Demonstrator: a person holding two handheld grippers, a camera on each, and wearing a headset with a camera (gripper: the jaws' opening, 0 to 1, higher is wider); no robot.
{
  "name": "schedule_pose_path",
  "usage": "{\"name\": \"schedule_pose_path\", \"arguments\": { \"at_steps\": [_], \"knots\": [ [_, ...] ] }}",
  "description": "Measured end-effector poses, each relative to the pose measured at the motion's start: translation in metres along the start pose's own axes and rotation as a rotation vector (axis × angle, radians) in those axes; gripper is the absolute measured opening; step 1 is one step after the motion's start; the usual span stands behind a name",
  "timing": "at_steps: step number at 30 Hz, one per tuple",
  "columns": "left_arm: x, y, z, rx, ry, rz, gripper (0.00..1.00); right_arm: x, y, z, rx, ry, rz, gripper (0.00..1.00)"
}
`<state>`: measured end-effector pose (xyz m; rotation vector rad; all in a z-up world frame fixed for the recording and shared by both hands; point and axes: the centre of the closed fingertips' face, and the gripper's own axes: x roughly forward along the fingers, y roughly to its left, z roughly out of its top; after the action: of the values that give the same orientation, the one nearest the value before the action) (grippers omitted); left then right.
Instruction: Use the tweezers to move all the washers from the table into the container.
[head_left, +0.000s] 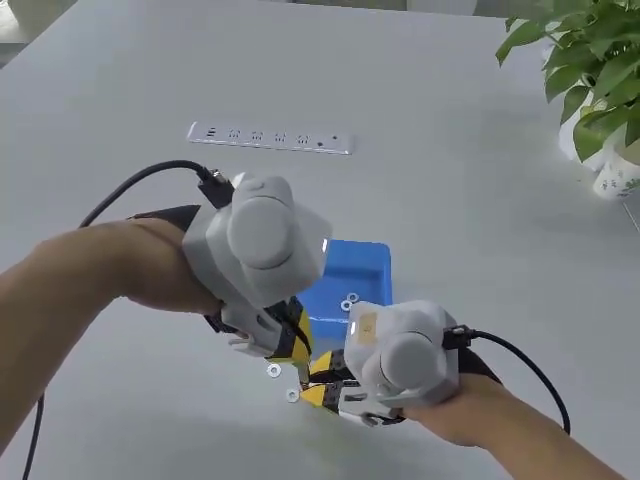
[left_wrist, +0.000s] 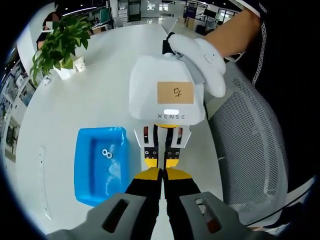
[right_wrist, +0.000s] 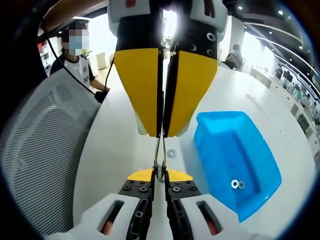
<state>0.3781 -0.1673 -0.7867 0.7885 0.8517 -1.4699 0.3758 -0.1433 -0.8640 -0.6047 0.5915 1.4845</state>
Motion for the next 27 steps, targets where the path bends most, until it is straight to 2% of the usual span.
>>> {"name": "schedule_pose_path", "arguments": {
  "at_steps": [12,27],
  "knots": [
    [-0.014,0.000,0.009,0.014,-0.003,0.010,0.05,-0.012,-0.001,0.012,0.002,-0.015,-0.009,0.09],
    [-0.040,0.001,0.026,0.035,0.019,0.029,0.05,-0.035,-0.006,0.033,-0.003,-0.026,-0.020,0.09]
  ]
}}
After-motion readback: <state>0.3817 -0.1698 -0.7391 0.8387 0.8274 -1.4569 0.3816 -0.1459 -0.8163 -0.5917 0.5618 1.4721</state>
